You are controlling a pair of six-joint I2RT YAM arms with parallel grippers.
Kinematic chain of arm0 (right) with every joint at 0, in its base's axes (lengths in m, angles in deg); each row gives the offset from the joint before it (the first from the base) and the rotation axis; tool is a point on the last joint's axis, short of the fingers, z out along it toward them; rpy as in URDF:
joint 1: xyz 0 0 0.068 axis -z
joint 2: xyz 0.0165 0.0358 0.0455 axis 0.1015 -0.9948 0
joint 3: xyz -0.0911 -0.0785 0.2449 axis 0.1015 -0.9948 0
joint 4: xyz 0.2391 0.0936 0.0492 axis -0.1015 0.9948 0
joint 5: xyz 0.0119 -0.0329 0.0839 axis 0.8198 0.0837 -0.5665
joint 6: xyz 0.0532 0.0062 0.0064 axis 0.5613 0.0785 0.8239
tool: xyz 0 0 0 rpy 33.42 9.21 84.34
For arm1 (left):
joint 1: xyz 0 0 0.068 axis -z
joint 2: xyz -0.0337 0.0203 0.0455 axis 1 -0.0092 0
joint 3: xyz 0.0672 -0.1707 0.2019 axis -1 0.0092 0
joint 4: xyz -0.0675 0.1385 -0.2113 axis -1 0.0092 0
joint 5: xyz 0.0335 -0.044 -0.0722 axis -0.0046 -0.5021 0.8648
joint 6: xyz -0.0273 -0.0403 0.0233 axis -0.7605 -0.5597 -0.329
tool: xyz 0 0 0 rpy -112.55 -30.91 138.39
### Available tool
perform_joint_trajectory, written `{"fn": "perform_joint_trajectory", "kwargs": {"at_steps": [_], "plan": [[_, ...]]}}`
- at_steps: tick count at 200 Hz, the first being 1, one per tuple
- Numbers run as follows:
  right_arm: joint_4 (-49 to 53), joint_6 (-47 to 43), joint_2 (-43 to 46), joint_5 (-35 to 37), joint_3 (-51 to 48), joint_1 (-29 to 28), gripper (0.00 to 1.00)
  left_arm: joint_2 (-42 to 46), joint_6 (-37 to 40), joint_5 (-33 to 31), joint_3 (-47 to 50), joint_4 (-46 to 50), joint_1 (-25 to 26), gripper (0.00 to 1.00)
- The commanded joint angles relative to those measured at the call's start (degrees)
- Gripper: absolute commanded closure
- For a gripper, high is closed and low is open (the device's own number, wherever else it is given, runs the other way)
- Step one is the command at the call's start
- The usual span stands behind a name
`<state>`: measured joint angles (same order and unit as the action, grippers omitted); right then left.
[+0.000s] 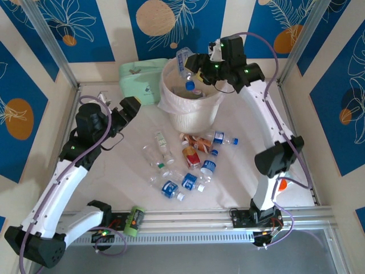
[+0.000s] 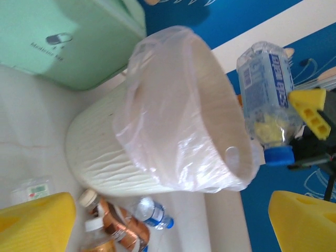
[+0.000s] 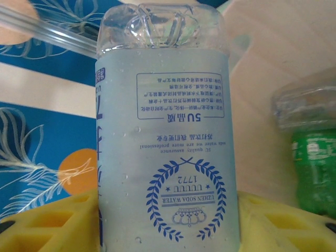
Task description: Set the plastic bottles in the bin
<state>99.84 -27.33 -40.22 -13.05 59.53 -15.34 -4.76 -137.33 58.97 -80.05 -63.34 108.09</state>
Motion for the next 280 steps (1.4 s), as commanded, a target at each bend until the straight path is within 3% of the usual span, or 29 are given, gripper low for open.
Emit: {"fn": "perform_joint_trajectory", "kwargs": {"at_steps": [1, 40, 105, 146, 187, 239, 280], "plan": [[6.04, -3.44, -3.36, 0.59, 6.10, 0.06, 0.35, 1.93, 1.49, -0.87, 1.18, 1.22, -0.35, 0.07], [10.41, -4.79, -7.72, 0.71, 14.48, 0.34, 0.22, 2.54, 2.52, -1.18, 2.68, 2.90, -0.33, 0.08], [11.78, -7.47, 0.07, 3.66, 12.06, -2.10, 0.19, 2.26, 3.41, -4.03, 4.17, 9.79, -0.34, 0.18], [7.86, -10.46, 16.02, 11.24, -7.64, -8.96, 0.18, 2.19, 2.82, -2.64, 8.14, 12.13, -0.41, 0.22], [2.70, -8.94, 31.00, 19.94, -31.39, -19.74, 0.14, 1.11, 1.29, -2.11, 10.63, 14.36, -0.13, 0.27], [7.45, -5.38, 34.71, 27.31, -46.29, -27.44, 0.16, -0.78, -1.08, -1.78, 12.64, 14.30, 0.13, 0.29], [10.61, 2.49, 36.55, 33.83, -52.31, -24.98, 0.16, -1.55, -2.23, -1.75, 13.08, 12.70, 0.20, 0.29]]}}
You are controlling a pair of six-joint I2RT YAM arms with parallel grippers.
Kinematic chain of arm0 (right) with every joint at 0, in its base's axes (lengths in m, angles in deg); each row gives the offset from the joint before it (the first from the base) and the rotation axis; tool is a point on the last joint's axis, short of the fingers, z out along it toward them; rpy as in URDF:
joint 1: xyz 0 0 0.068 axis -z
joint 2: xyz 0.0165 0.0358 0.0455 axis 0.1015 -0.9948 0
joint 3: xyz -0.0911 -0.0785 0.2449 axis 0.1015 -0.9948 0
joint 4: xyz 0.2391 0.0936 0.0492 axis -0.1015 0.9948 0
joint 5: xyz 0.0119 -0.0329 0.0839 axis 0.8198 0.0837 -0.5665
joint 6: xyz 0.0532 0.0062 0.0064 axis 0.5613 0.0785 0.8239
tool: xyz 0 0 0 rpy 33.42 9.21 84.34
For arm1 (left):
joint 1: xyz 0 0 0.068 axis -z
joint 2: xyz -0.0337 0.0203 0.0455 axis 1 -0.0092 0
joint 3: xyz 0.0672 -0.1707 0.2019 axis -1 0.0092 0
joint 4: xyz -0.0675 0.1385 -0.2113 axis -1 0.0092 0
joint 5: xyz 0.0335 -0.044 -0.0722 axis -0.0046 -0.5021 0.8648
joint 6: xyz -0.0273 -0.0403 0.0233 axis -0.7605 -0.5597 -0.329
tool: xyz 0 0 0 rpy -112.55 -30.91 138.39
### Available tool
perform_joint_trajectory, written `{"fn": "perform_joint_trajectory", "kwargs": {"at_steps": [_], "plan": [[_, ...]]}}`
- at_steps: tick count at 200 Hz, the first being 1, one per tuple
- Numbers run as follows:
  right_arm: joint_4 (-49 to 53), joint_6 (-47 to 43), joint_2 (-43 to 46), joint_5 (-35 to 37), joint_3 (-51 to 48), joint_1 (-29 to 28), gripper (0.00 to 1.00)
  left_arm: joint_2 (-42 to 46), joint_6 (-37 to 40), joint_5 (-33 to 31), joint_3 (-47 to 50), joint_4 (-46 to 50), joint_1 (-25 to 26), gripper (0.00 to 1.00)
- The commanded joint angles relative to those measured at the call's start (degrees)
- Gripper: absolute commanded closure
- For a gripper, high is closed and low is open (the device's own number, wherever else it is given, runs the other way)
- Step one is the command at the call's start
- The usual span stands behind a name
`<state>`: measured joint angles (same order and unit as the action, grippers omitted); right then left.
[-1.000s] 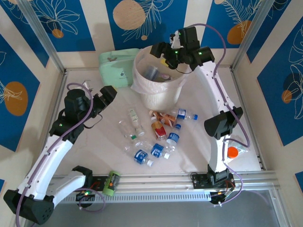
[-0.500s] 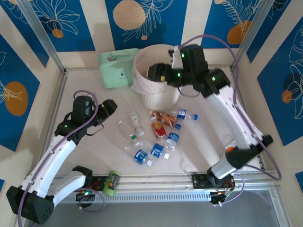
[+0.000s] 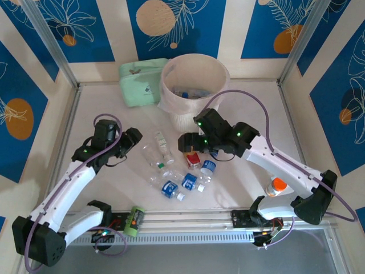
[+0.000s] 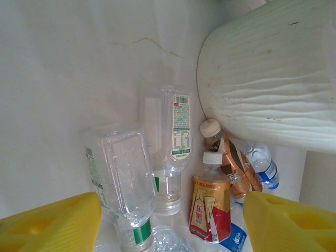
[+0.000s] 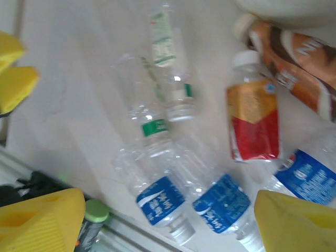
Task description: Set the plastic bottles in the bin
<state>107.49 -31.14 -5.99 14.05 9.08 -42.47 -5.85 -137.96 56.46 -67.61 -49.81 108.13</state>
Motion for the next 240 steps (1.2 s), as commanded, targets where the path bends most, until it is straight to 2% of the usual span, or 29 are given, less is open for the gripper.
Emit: {"fn": "perform_joint_trajectory", "kwargs": {"at_steps": [1, 25, 52, 81, 102, 128, 166, 240], "plan": [[3.17, 6.30, 2.33, 6.83, -1.99, 2.36, 0.16, -0.48, -1.71, 0.81, 0.64, -0.93, 0.16, 0.29], [7.17, 15.29, 3.28, 8.02, -5.24, 9.57, 0.16, -0.59, -2.25, 1.33, 0.31, -2.40, 0.16, 0.29], [4.48, 23.83, 4.84, -0.66, -11.70, 22.15, 0.24, -1.07, -1.99, 2.32, -0.30, -3.62, 0.29, 0.29], [3.42, 31.43, 3.22, -2.68, -13.54, 30.44, 0.27, -1.16, -1.26, 3.23, -1.15, -4.48, 0.35, 0.29], [2.95, 35.41, -0.22, -2.19, -12.87, 33.96, 0.29, -1.09, -1.10, 3.79, -1.80, -4.65, 0.39, 0.29], [-1.12, 39.48, -4.65, -5.05, -13.87, 38.32, 0.33, -0.78, 0.10, 4.94, -2.55, -4.87, 0.33, 0.29], [-2.69, 43.14, -12.00, -8.01, -12.10, 42.38, 0.34, 0.01, 1.66, 5.41, -2.96, -4.47, 0.33, 0.29], [-7.10, 46.31, -20.52, -8.65, -9.11, 44.67, 0.32, -0.54, 2.97, 6.22, -2.30, -5.63, 0.33, 0.28]]}}
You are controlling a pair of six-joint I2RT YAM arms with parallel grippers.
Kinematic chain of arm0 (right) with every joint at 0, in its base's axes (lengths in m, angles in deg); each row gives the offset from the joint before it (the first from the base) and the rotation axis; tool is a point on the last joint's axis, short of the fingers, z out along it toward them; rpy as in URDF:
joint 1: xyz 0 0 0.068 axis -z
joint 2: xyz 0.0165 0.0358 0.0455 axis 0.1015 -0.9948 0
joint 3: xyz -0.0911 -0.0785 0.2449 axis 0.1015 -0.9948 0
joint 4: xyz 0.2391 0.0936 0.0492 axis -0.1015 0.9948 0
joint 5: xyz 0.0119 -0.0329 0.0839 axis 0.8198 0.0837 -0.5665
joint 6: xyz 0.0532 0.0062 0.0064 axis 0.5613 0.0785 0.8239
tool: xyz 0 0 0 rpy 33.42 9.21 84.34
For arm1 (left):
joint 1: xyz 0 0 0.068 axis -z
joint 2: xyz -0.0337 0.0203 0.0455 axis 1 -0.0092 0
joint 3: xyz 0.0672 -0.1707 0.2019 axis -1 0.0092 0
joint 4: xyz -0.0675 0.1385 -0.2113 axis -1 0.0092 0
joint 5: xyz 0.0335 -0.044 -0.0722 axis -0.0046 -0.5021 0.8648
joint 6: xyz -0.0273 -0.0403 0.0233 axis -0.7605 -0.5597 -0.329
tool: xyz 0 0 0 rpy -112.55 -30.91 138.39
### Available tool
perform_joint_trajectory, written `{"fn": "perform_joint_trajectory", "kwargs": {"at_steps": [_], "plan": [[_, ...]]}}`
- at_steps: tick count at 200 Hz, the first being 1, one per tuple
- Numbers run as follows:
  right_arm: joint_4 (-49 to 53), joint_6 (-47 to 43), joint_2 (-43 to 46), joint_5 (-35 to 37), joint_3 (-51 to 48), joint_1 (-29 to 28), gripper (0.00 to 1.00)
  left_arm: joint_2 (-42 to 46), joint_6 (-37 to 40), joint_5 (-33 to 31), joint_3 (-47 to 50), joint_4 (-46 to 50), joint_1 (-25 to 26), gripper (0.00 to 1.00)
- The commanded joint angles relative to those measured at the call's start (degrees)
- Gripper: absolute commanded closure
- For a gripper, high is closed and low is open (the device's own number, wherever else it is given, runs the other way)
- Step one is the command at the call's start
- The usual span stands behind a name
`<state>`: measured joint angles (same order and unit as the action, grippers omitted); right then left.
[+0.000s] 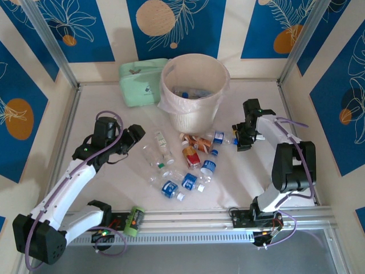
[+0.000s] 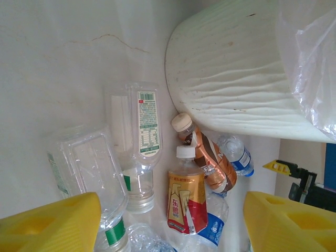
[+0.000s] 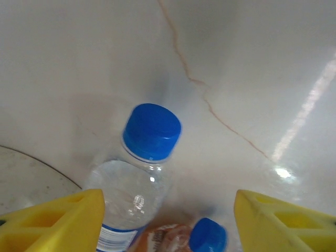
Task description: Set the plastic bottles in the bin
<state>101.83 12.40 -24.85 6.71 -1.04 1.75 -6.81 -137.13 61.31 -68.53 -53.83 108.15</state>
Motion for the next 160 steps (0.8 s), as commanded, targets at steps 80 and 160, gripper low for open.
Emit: {"fn": "perform_joint_trajectory", "kwargs": {"at_steps": [80, 160], "plan": [[-5.35, 3.20, -6.75, -1.01, 0.46, 1.33, 0.32, -0.90, 2.13, 1.63, -1.61, -2.46, 0.31, 0.28], [-7.08, 1.87, -10.78, -1.65, 2.11, 1.53, 0.40, -2.34, 1.91, 1.89, -1.54, -3.46, 0.31, 0.28]]}}
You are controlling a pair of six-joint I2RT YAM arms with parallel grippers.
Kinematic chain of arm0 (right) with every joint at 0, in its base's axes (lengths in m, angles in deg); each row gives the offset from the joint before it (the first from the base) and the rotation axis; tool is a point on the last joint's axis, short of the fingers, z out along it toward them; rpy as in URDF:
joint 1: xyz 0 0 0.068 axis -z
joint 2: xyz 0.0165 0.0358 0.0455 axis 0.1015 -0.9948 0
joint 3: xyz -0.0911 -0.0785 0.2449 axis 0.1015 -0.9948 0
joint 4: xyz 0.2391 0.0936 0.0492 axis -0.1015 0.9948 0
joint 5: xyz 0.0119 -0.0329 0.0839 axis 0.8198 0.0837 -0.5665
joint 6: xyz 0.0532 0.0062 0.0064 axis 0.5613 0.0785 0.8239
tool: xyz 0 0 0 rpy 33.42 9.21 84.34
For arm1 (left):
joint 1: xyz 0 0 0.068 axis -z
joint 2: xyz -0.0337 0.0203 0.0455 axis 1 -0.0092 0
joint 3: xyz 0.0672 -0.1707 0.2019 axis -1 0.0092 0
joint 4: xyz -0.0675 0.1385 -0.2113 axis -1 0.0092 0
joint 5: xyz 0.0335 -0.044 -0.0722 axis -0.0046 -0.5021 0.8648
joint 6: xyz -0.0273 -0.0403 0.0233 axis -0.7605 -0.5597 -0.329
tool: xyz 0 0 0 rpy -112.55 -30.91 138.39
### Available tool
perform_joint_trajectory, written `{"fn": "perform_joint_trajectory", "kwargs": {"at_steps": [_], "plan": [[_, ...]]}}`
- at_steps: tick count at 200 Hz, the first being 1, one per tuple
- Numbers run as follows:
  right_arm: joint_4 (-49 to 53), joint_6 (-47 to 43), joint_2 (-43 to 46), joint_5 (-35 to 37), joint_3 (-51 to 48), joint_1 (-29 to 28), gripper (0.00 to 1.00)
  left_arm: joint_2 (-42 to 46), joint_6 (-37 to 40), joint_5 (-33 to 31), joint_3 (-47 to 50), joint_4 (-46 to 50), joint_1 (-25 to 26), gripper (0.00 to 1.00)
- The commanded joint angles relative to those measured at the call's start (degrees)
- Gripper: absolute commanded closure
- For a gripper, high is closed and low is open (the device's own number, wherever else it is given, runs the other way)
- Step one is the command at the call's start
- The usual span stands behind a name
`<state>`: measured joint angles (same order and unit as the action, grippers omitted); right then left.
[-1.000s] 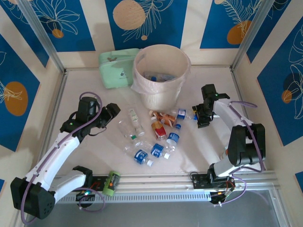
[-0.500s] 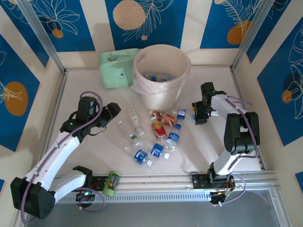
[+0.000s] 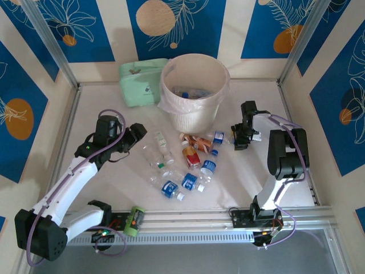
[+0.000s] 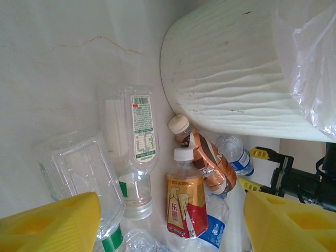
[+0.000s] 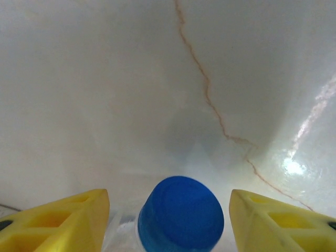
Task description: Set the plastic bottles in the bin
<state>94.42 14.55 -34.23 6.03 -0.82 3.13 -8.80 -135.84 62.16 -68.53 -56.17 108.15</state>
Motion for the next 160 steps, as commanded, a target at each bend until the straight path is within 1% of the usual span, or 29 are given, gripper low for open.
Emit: {"fn": "perform_joint_trajectory", "kwargs": {"at_steps": [1, 38, 59, 94, 160], "plan": [[0.38, -0.27, -1.41, -0.96, 1.89, 0.15, 0.40, -0.36, 0.67, 1.04, -1.57, -1.05, 0.31, 0.28], [0.50, -0.43, -1.76, -0.01, 2.22, 0.41, 0.46, -0.52, 0.71, 0.96, -1.59, -1.09, 0.31, 0.28], [0.49, -0.86, -1.98, 0.19, 2.59, 0.49, 0.53, -0.71, 0.79, 0.80, -1.69, -1.08, 0.32, 0.28], [0.16, -1.23, -1.52, -0.16, 2.34, 0.94, 0.56, -0.68, 0.89, 0.85, -2.21, -0.96, 0.32, 0.28], [0.43, -3.92, 3.05, 0.98, 1.19, 1.16, 0.61, -0.98, 1.33, 0.45, -4.49, -0.12, 0.31, 0.28]]}}
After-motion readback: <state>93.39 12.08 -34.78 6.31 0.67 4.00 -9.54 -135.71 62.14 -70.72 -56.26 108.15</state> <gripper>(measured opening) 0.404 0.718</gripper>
